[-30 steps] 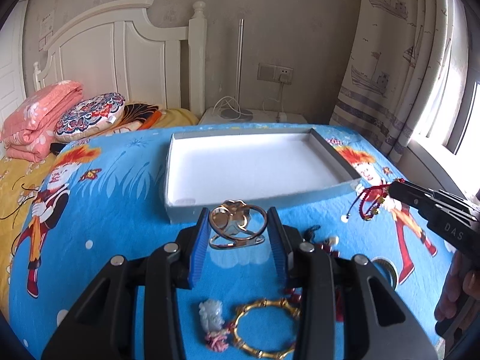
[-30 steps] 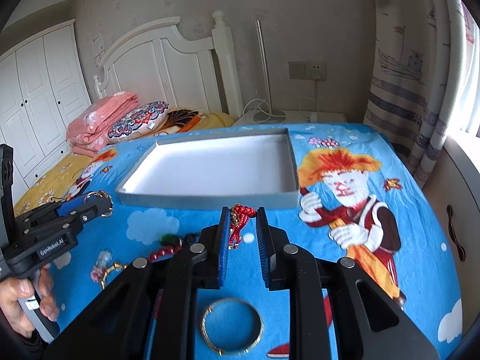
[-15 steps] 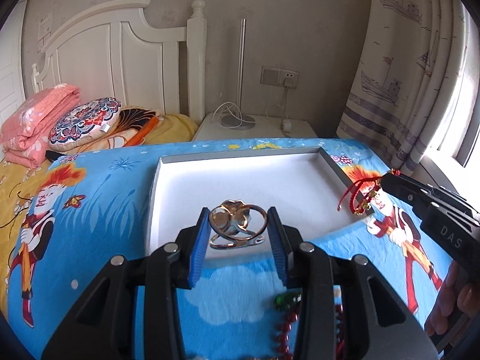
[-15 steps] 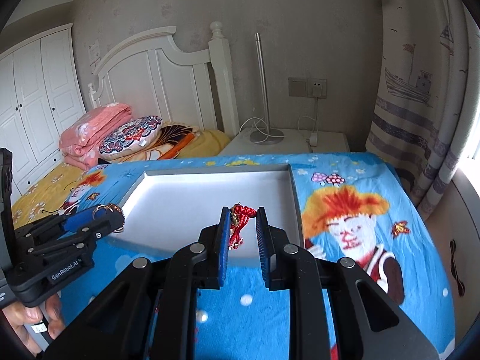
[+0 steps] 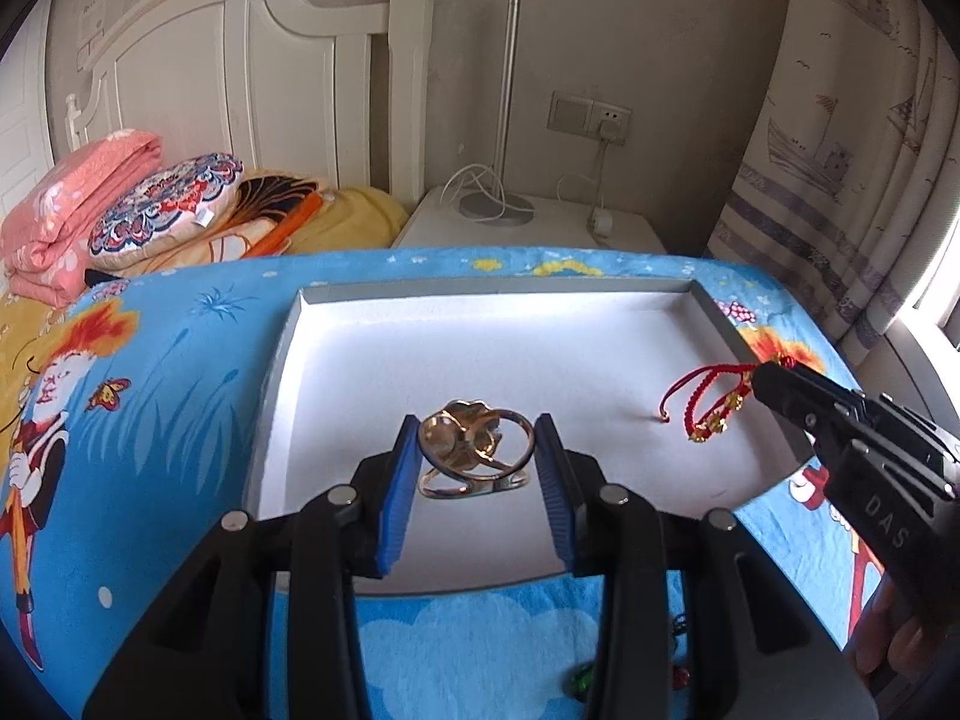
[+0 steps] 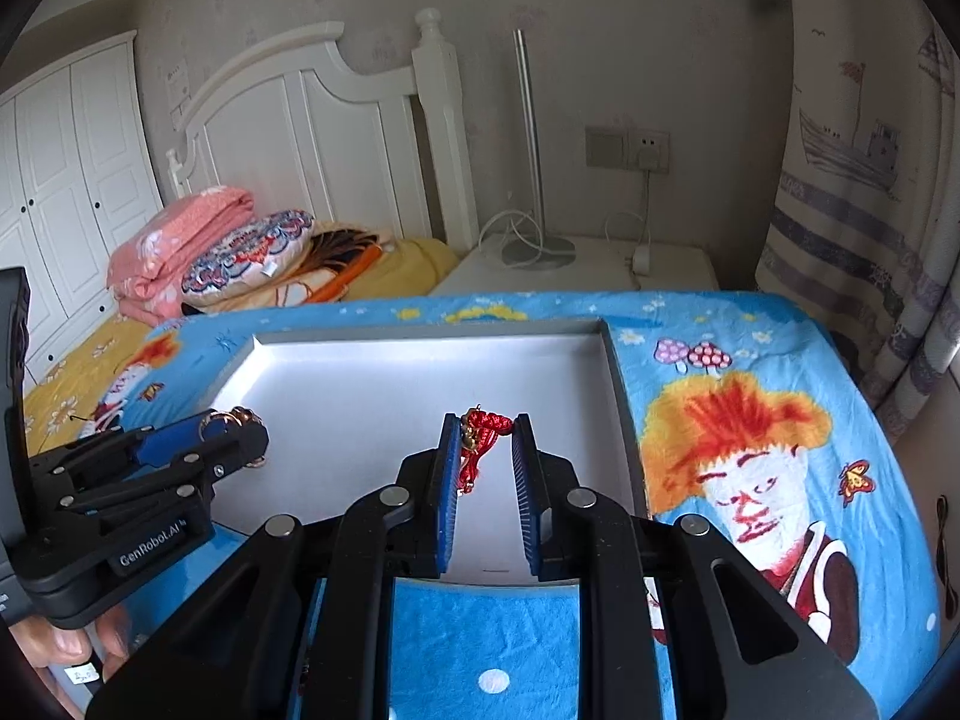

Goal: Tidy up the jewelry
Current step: 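Carry the ring and red bracelet in both grippers over the white tray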

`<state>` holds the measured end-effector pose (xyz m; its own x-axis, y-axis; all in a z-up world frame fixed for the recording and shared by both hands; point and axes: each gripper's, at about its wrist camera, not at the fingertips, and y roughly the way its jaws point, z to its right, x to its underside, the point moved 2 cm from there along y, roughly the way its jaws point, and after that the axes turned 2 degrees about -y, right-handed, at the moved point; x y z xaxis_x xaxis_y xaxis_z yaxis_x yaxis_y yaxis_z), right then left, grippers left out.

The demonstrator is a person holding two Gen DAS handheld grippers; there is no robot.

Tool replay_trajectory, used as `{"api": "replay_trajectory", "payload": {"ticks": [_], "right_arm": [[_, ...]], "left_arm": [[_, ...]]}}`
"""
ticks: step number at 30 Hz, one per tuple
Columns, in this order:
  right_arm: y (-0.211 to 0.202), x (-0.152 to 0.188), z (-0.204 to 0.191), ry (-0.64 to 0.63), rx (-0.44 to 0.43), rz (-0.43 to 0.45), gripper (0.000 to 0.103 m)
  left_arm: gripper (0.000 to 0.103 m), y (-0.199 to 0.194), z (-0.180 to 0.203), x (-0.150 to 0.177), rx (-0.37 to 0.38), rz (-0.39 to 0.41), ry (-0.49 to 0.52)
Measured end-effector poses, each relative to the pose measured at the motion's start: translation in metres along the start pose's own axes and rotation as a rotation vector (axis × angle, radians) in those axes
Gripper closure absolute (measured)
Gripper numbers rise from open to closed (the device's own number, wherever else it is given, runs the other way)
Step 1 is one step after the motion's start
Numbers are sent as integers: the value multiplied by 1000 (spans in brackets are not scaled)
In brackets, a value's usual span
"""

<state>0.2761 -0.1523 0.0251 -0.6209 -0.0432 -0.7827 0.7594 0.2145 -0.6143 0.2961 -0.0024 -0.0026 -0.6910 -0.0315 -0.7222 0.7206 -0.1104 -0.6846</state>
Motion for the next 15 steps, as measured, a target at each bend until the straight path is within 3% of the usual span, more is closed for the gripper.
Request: {"api": "replay_trajectory", "payload": {"ticks": [15], "right_arm": [[16,5,2,2,23,-54,81]], "left_arm": [[62,15,3,0,-10,-14,2]]}}
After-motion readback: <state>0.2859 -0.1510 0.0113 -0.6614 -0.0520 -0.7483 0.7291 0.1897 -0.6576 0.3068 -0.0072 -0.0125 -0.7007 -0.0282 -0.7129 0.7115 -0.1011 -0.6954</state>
